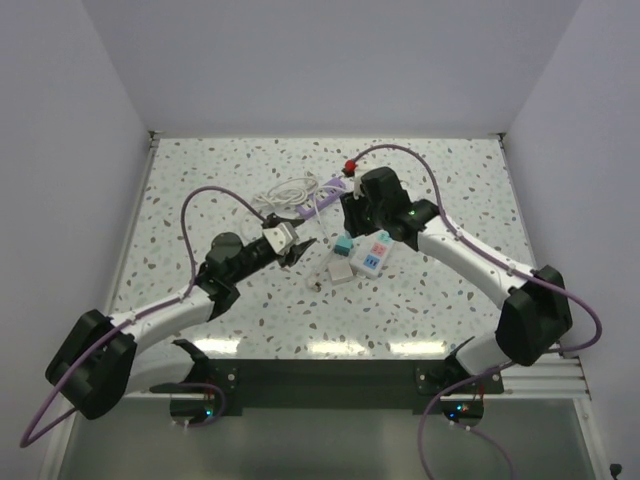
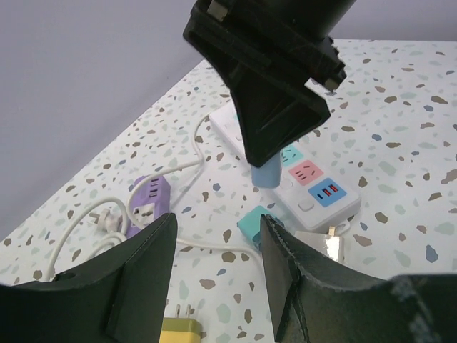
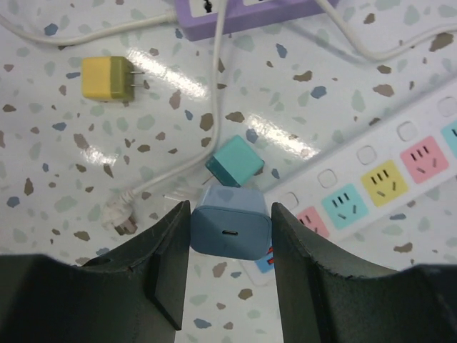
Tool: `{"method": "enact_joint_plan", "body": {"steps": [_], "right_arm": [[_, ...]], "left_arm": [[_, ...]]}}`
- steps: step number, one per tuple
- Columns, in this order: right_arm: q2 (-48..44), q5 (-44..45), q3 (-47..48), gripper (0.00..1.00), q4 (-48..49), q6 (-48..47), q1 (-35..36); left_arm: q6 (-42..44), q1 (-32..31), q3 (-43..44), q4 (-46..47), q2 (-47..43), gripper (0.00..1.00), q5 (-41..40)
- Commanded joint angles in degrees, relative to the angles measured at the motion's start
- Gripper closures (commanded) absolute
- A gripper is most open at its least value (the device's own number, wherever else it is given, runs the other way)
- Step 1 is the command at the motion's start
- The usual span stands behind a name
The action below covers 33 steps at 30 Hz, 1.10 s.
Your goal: Insert the plug
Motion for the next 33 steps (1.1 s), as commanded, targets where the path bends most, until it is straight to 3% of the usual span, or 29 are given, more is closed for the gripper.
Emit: {"method": "enact_joint_plan", "body": {"steps": [1, 5, 13, 33], "right_arm": [[-4.62, 5.58, -1.07, 1.0, -2.55, -1.57, -1.6], [-5.77, 6.11, -3.44, 1.0, -2.99, -4.9, -2.82], [-6.03, -4.78, -7.22, 1.0, 0.79, -19.48, -7.05], [-5.68, -15.94, -15.83, 1.0, 10.36, -32.94, -11.09]], "left_arm": [[1.08, 0.07, 2.76, 0.02, 0.95, 0.44, 1.67], [1.35, -0.02, 3.2, -0.68, 0.95, 0.44, 2.38], [1.61, 0.07, 3.9, -1.83, 1.48, 0.44, 4.05], [2.58, -0.02, 5.31, -4.02, 3.32, 0.44, 4.93]]}}
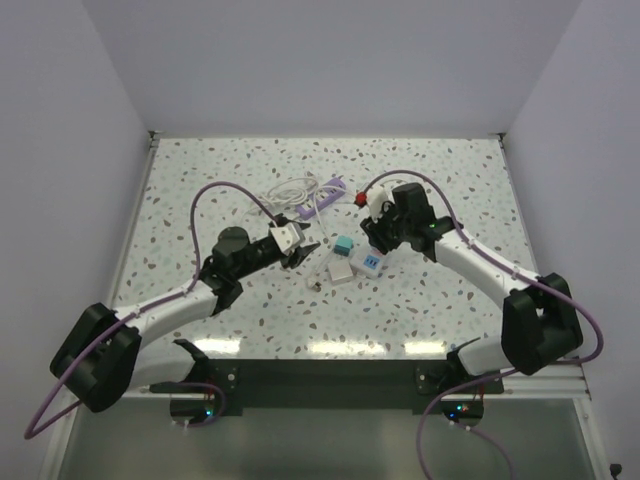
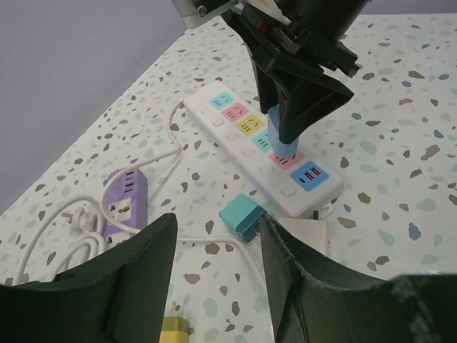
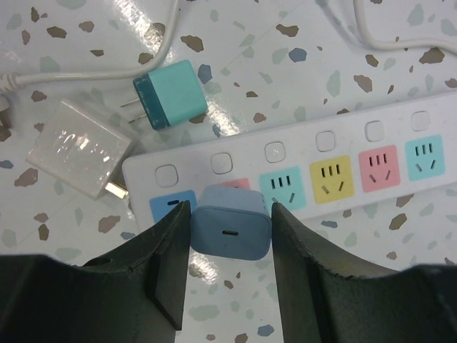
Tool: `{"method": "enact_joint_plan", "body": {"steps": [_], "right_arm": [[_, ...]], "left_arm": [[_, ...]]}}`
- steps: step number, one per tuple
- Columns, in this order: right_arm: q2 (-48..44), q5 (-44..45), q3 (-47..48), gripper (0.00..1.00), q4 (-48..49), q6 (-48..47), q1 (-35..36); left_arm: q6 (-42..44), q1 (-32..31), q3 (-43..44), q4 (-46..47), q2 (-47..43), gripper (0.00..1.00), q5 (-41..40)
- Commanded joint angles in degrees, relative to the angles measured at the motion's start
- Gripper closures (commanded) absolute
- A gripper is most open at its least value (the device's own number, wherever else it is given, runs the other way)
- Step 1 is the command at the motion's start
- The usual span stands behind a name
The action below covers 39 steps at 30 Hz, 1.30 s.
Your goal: Insert the plug
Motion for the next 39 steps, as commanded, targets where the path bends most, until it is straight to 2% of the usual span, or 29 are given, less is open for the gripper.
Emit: {"method": "enact_joint_plan", "body": {"steps": [1, 18, 39], "right_arm": [[0.18, -3.91, -1.02, 1.0, 4.14, -4.51, -0.66], [5.01, -5.49, -0.58, 1.0, 3.35, -6.89, -1.89], [-0.26, -3.38, -0.93, 1.0, -1.31, -5.22, -1.89]], "left_arm": [[1.27, 0.07, 2.84, 0.74, 0.68, 0.44, 0.95], [1.79, 0.07, 3.28, -0.05, 0.95, 0.44, 1.48], [2.41, 0.07, 3.98, -0.67, 2.09, 0.45, 1.21]]}}
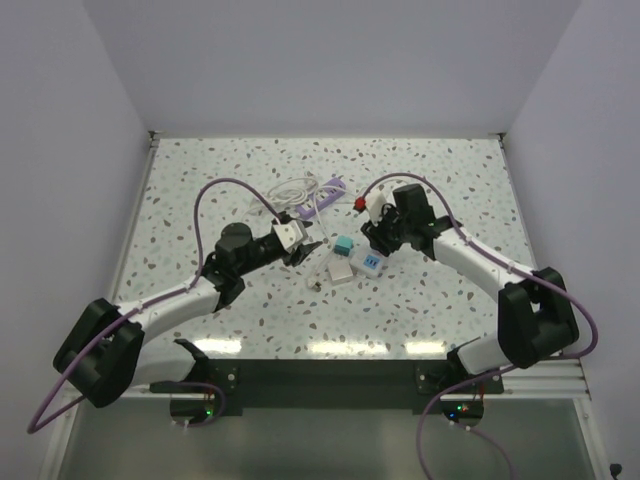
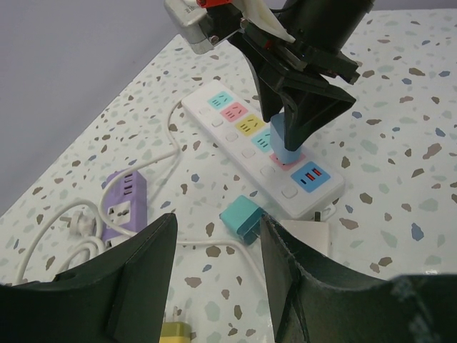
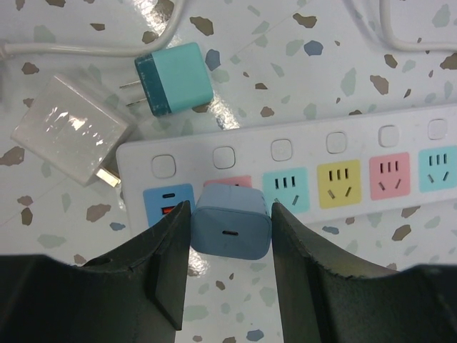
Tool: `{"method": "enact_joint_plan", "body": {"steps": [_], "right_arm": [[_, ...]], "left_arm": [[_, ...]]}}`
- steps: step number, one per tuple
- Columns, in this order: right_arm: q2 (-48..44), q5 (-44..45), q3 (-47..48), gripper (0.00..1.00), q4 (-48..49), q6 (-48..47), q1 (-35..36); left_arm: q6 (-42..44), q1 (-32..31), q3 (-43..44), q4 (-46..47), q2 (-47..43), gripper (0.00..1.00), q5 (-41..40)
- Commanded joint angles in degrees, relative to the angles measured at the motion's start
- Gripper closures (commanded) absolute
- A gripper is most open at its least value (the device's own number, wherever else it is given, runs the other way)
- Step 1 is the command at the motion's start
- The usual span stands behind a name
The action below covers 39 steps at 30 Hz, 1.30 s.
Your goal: Insert the plug
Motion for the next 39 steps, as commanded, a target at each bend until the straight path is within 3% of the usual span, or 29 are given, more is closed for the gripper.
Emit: {"method": "enact_joint_plan", "body": {"steps": [1, 30, 39], "right_arm": [[-2.51, 0.49, -0.1, 1.0, -2.12, 0.55, -0.23], [-1.98, -0.39, -0.98, 1.0, 2.54, 0.38, -0.23], [0.13, -2.23, 0.43, 1.0, 0.08, 0.73, -0.15]], "left_arm": [[1.64, -0.02, 2.12, 0.43, 0.43, 0.45, 0.43], [1.82, -0.02, 2.21, 0.25, 0.6, 0.45, 0.42], [1.82, 0.07, 2.21, 0.07, 0.6, 0.45, 0.42]]}}
